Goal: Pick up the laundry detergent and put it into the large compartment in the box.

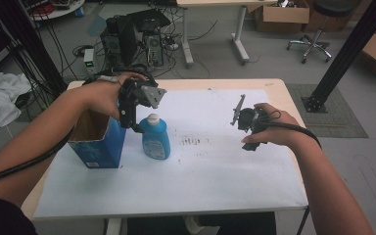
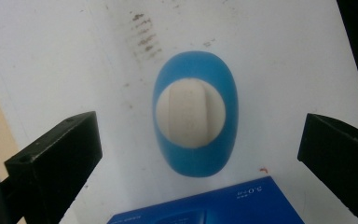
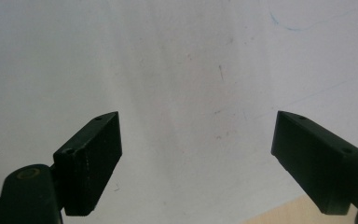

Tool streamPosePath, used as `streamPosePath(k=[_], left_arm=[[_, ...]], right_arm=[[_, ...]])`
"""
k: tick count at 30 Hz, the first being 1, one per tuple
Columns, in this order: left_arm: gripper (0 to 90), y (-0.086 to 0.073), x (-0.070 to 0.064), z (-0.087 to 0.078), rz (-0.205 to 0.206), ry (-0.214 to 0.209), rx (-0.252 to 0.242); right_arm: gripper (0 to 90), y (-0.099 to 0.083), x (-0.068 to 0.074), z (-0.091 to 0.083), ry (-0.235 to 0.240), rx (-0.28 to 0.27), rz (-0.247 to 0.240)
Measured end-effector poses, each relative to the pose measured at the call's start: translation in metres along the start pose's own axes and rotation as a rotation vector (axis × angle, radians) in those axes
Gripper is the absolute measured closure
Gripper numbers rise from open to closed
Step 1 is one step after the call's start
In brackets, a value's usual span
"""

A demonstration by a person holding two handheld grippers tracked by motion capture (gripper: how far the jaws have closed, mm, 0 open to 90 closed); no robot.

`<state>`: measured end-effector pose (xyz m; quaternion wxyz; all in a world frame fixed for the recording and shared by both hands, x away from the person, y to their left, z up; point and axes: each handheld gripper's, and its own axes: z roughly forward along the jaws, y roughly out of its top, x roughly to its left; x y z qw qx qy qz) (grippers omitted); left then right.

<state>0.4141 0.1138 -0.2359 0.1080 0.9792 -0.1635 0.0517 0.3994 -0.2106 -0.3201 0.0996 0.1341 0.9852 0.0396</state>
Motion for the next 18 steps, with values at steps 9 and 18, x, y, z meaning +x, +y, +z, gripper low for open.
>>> streamPosePath(k=[9, 18], left_arm=[[0.1, 0.003, 0.003, 0.017, 0.006, -0.031, 0.028], [0.1, 0.001, 0.003, 0.041, 0.011, -0.057, 0.072]], right_arm=[[16.2, -0.002, 0.002, 0.001, 0.000, 0.003, 0.008], [16.2, -0.002, 0.005, 0.005, 0.007, 0.004, 0.011]])
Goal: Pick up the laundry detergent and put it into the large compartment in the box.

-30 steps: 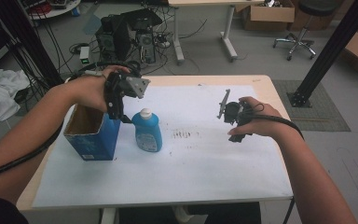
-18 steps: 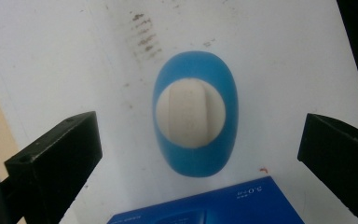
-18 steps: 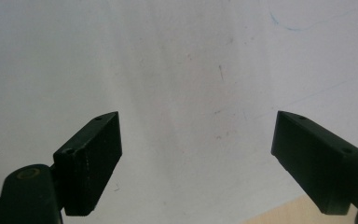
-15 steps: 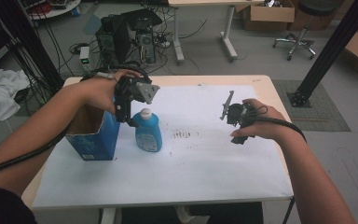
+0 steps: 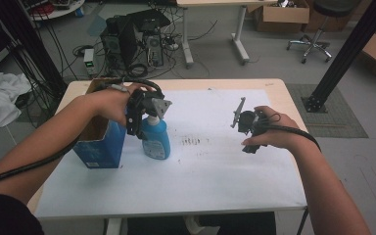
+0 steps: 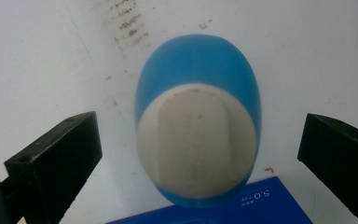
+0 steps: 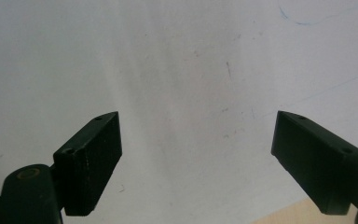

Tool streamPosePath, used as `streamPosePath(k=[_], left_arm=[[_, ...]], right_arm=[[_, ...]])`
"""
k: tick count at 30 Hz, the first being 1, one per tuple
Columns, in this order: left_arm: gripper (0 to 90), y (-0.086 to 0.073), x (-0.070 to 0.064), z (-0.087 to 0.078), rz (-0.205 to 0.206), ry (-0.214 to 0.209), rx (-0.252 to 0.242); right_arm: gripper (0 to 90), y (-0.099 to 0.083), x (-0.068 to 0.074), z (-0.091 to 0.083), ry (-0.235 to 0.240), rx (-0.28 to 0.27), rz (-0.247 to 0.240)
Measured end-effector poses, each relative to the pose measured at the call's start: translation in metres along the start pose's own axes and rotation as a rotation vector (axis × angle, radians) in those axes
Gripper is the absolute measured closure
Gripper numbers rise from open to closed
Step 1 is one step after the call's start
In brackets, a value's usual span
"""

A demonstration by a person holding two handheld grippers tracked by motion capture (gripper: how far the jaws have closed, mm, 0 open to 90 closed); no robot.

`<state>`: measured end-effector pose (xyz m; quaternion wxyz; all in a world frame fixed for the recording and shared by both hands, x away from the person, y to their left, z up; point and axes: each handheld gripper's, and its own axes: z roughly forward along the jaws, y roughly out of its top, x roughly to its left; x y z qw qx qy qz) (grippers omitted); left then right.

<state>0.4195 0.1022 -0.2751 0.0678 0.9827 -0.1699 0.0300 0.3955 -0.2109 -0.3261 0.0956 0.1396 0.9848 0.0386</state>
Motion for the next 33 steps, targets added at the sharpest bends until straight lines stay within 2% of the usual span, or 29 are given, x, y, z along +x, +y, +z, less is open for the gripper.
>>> streamPosePath(k=[18, 30, 33], left_arm=[[0.3, 0.005, 0.002, 0.018, 0.003, -0.018, 0.022], [2.1, 0.007, 0.001, 0.024, 0.011, -0.007, 0.056], [6.0, 0.007, 0.001, 0.023, 0.012, 0.002, 0.052]], right_arm=[[16.2, 0.001, 0.001, 0.005, 0.002, 0.001, 0.002], [16.2, 0.001, 0.002, 0.008, 0.004, 0.000, -0.002], [16.2, 0.000, 0.002, 0.008, 0.001, 0.003, 0.001]])
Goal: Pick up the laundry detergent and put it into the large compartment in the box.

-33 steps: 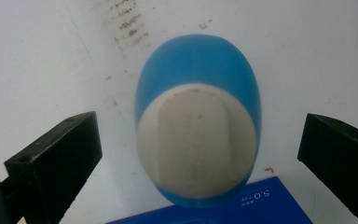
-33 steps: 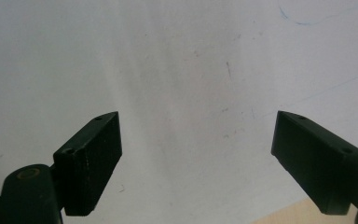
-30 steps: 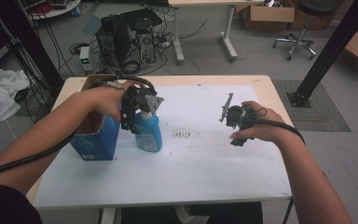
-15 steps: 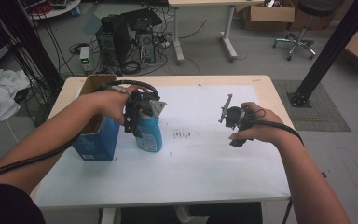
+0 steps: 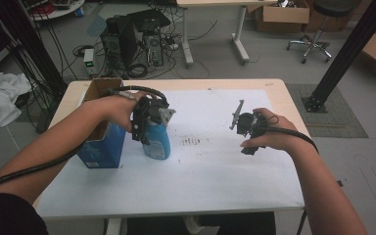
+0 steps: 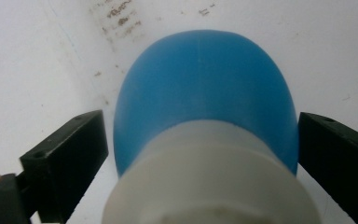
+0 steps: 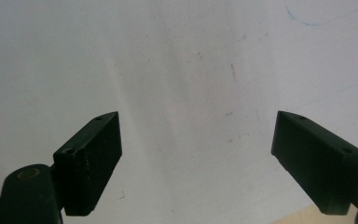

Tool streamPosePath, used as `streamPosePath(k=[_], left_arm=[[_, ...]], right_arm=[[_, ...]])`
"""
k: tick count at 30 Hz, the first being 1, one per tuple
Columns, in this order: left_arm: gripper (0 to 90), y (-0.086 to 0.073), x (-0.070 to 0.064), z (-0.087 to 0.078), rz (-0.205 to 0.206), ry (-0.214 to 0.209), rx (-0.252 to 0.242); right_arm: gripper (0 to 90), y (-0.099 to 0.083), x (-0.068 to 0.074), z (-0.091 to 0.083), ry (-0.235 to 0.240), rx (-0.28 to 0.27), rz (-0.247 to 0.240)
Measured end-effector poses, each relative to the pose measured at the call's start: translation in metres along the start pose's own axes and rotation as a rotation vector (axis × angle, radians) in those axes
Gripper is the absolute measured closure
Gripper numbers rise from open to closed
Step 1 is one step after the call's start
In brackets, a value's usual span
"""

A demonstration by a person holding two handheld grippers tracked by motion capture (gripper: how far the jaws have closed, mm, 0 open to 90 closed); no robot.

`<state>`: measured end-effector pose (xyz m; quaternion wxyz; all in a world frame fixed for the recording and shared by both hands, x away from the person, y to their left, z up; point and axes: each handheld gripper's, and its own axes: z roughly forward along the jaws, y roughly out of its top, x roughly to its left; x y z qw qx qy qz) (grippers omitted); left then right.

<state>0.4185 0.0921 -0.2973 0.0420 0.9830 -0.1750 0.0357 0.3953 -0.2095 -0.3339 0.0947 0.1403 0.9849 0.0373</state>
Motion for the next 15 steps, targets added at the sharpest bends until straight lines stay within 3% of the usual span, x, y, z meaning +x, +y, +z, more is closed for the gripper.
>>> streamPosePath(k=[15], left_arm=[[14.3, -0.0018, 0.0002, -0.0016, -0.003, 0.013, -0.011]], right_arm=[[16.2, -0.0005, 0.0005, 0.0016, 0.001, -0.005, 0.002]])
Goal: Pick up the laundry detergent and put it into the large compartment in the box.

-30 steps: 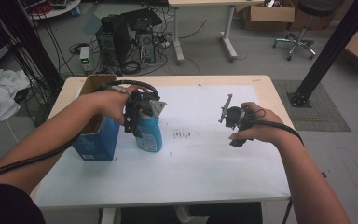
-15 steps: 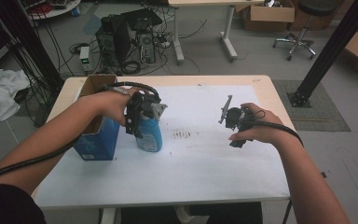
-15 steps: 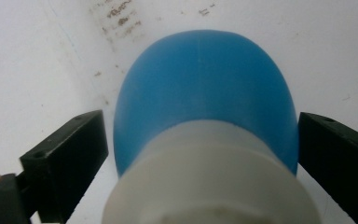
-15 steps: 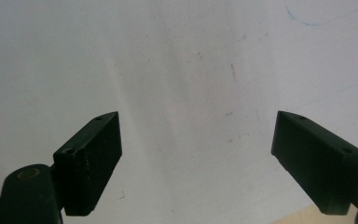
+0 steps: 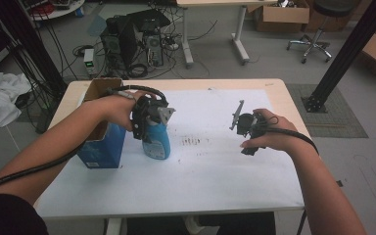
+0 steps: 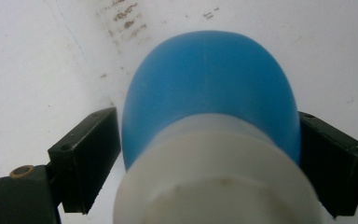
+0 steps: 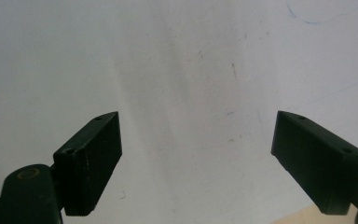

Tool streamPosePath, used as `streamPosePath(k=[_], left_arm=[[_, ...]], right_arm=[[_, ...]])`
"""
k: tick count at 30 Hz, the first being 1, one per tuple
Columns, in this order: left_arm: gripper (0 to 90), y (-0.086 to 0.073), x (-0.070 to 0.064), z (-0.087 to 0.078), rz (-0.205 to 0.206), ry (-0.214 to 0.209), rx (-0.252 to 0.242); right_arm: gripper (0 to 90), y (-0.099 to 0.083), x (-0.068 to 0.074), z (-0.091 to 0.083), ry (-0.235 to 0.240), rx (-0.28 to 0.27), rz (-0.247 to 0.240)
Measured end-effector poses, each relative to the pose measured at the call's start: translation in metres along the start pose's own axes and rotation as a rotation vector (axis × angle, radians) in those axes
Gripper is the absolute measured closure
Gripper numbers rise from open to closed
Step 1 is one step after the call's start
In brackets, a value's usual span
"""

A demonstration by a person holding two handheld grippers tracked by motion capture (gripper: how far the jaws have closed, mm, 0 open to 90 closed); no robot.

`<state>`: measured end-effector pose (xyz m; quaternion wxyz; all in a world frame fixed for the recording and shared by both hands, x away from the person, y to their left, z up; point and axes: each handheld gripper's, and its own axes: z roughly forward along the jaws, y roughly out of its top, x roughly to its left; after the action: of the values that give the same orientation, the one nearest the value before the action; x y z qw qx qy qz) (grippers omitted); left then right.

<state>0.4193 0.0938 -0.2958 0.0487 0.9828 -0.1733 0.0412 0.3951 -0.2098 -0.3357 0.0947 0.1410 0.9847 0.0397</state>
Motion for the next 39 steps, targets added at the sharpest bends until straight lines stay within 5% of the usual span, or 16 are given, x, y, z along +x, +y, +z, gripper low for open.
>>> streamPosePath(k=[39], left_arm=[[34.5, 0.0008, -0.0031, 0.0031, 0.013, 0.009, 0.025]], right_arm=[[16.2, -0.0006, -0.0017, 0.0013, -0.002, 0.002, 0.010]])
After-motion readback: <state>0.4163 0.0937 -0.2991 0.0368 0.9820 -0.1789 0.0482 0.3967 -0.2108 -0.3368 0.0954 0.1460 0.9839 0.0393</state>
